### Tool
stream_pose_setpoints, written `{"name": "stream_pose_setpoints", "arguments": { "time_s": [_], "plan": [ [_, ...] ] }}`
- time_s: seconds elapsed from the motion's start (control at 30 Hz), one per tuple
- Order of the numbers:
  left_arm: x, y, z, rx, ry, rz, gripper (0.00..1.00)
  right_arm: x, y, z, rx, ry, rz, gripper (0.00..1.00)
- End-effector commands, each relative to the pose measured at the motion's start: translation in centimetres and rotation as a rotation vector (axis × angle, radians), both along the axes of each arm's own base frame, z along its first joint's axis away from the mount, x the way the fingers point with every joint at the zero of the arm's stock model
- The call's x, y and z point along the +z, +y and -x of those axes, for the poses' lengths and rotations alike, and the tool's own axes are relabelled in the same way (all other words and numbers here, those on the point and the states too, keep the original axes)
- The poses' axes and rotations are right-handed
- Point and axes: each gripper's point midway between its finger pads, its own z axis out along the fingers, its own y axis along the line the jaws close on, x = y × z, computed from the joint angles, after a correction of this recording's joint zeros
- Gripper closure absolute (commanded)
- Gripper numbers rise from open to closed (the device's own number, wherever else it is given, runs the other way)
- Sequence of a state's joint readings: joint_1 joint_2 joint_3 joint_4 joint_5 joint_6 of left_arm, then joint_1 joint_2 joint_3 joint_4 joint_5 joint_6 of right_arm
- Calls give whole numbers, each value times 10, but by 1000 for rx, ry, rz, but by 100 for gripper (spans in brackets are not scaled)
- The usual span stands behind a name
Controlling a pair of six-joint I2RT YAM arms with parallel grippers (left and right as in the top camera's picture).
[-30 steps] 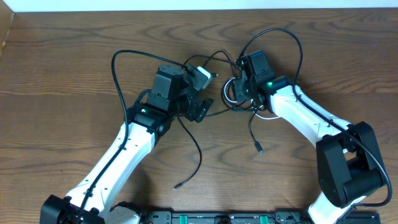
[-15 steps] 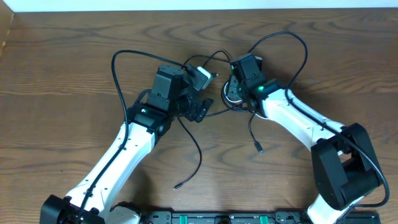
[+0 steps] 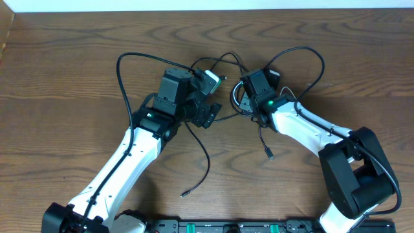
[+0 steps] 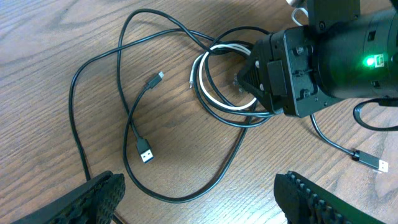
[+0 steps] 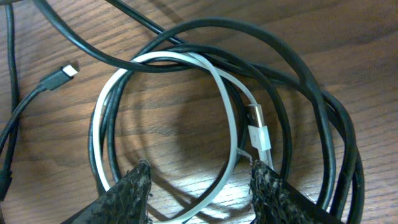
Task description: Untangle cables
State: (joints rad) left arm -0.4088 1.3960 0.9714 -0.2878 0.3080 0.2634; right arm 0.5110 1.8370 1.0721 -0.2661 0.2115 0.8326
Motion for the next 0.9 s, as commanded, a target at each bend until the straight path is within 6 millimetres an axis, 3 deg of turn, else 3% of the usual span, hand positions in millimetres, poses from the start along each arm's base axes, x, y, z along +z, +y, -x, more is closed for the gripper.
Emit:
{"name": "stream_pose_setpoints", "arguments": {
  "time_s": [0.0, 0.17, 0.37, 0.47, 0.5, 0.57, 0.7, 0.8, 0.87],
  "plan": [
    [1, 0, -1, -5, -9, -10, 17, -3, -5, 1, -35, -9, 5, 53],
    [1, 0, -1, -5, -9, -10, 17, -11, -7, 2, -39, -1, 18, 55],
    [1, 0, -1, -5, -8, -11, 17, -41, -3, 1, -31, 32, 21, 61],
    [1, 0, -1, -6, -8, -11, 17, -55, 1, 1, -18, 51, 6, 78],
    [1, 0, -1, -6, -8, -11, 17, -57, 1, 2, -18, 56, 7, 93],
    [1, 0, -1, -6, -8, -11, 17, -56, 2, 1, -16, 53, 6, 99],
    [1, 0, -1, -5, -8, -11, 17, -37, 6, -3, 38, 18, 8, 99],
    [1, 0, -1, -5, -8, -11, 17, -4, 7, -5, 78, -35, 11, 99],
    [1, 0, -1, -5, -8, -11, 17, 30, 6, -7, 116, -103, 21, 99]
  ]
}}
